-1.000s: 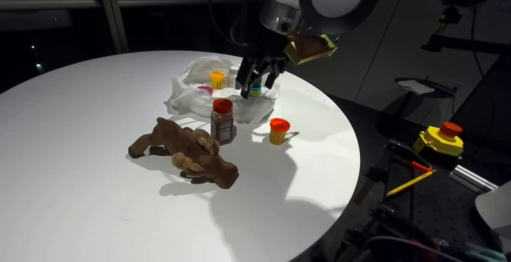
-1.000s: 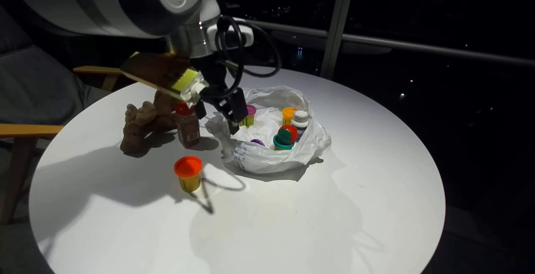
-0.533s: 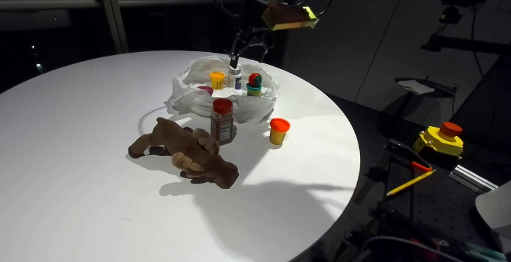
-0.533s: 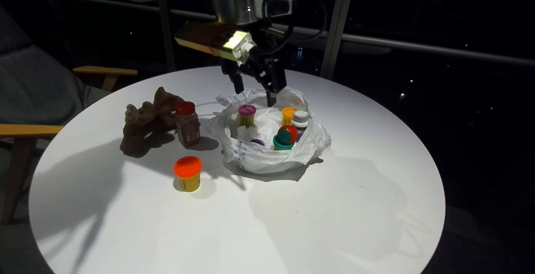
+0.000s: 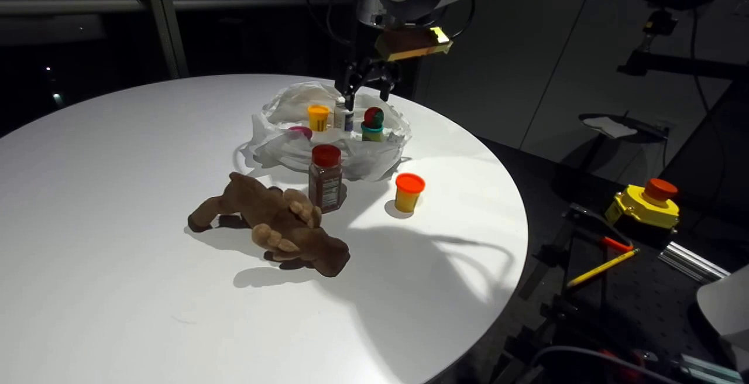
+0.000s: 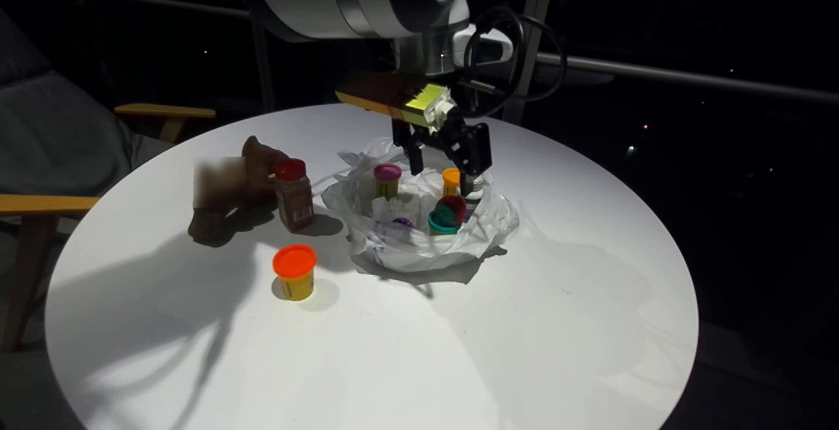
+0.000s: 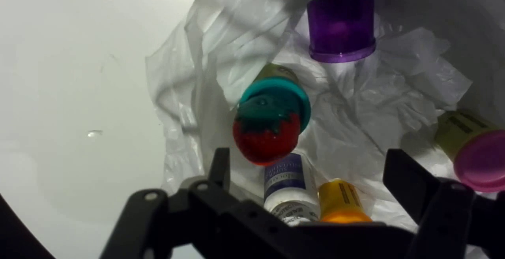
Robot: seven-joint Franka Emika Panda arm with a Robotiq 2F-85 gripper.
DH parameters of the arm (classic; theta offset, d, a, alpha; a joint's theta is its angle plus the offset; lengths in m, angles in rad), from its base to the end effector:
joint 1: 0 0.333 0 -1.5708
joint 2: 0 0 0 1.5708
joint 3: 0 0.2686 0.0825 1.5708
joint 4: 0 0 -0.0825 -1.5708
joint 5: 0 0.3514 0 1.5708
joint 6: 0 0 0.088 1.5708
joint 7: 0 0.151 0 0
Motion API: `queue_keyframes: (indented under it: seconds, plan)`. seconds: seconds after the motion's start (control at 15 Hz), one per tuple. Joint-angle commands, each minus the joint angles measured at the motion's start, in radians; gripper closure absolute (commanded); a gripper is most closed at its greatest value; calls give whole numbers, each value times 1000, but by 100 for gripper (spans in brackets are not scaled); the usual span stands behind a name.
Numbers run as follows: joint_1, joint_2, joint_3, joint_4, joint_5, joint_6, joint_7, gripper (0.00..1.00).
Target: Remove all the objects from the plastic bag and put them on the table
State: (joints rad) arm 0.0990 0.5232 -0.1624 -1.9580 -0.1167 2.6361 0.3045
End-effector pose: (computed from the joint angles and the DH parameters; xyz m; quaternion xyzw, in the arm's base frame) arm 0.5965 -0.0382 0.1658 0.9870 -0.1201 0.0869 0.0616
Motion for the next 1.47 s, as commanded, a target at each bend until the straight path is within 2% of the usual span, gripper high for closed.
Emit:
queue_keyframes:
  seconds: [0.0, 0.2, 0.27, 0.47, 0.8, 1.07, 1.13, 1.27, 1.33, 1.4]
  plan:
    - [-16, 86, -1, 101, 5, -31, 0, 0]
    - [-36, 130, 10, 140, 27, -54, -13, 0]
    - [-41, 140, 11, 150, 32, -64, -14, 9]
    - [-43, 148, 6, 158, 35, -65, -7, 42]
    - [-24, 104, -16, 121, 21, -42, 27, 80]
    - [-12, 81, -20, 111, 14, -44, 46, 90]
    - [-8, 78, -21, 109, 11, -43, 51, 85]
    - [-4, 81, -21, 113, 10, -45, 57, 83]
    - [-4, 84, -18, 117, 12, -47, 57, 63]
    - [-4, 83, -15, 117, 16, -48, 57, 57]
